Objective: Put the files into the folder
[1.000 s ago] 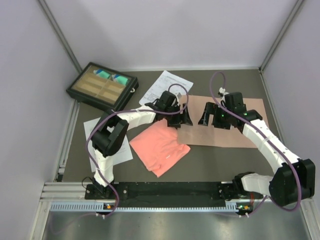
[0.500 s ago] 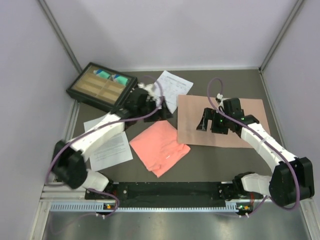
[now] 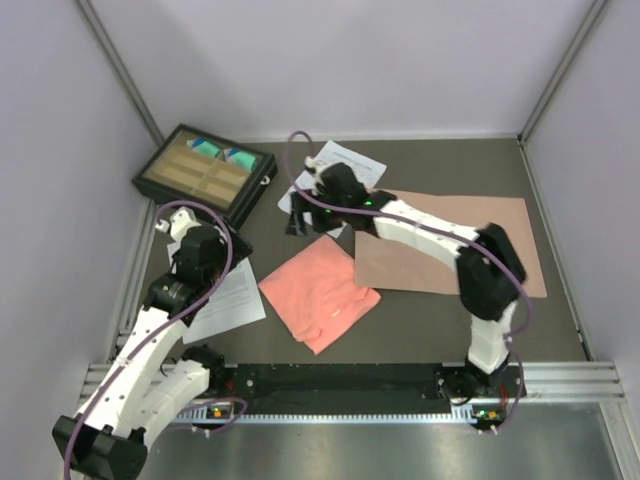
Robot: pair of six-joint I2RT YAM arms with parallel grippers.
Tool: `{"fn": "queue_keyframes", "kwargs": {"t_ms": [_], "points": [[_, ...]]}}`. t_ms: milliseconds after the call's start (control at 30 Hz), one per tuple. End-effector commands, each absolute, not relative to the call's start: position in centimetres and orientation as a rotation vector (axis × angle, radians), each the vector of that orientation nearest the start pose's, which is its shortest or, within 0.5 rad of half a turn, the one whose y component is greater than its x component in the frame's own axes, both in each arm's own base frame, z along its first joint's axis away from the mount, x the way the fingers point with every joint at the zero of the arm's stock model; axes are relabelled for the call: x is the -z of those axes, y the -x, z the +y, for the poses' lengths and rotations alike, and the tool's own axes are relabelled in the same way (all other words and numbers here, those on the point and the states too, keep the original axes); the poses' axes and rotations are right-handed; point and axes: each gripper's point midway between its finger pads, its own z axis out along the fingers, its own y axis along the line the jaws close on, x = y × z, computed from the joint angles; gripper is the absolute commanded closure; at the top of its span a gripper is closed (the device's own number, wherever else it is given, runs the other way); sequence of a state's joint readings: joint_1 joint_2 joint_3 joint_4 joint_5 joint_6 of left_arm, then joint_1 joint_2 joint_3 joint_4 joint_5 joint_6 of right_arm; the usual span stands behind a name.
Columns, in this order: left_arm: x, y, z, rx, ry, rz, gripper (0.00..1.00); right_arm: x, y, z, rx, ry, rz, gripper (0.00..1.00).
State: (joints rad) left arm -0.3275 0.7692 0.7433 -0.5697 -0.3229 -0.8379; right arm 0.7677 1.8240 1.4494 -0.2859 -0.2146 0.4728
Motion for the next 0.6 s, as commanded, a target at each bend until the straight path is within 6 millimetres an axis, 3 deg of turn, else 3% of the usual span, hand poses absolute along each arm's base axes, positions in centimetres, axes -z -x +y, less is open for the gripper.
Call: {"fn": "queue_keyframes", "kwargs": {"t_ms": [0,67,133,167,200,300,433,567], "points": [[-19.0,-25.7,-3.3,0.208,0.849,1.960,0.02,-17.2,-33.2,47.7,-1.077,0.586,2.176,0.17],[-20.4,-25.4,-2.6,0.179,0.820,1.938,0.02,-15.3,-33.6,50.5,-1.144,0.613,2.167,0.19],[-21.5,-25.4,-2.5,0.184,0.788,1.910,0.02,-14.9,-33.7,52.5,-1.229,0.614,2.136,0.23],[-22.6,-25.3,-2.6,0.207,0.772,1.882,0.02,-12.6,-33.5,53.4,-1.238,0.625,2.166,0.24],[-23.0,-25.2,-2.6,0.208,0.747,1.879,0.02,-13.3,-33.6,54.4,-1.272,0.628,2.147,0.26],[-23.9,-25.0,-2.8,0.232,0.729,1.872,0.02,-11.6,-33.2,57.0,-1.283,0.658,2.159,0.28],[-24.2,-24.8,-3.0,0.247,0.727,1.880,0.02,-9.0,-32.8,58.3,-1.284,0.643,2.210,0.32],[-24.8,-24.6,-3.2,0.271,0.725,1.874,0.02,-7.2,-31.9,59.4,-1.339,0.619,2.247,0.47]]}}
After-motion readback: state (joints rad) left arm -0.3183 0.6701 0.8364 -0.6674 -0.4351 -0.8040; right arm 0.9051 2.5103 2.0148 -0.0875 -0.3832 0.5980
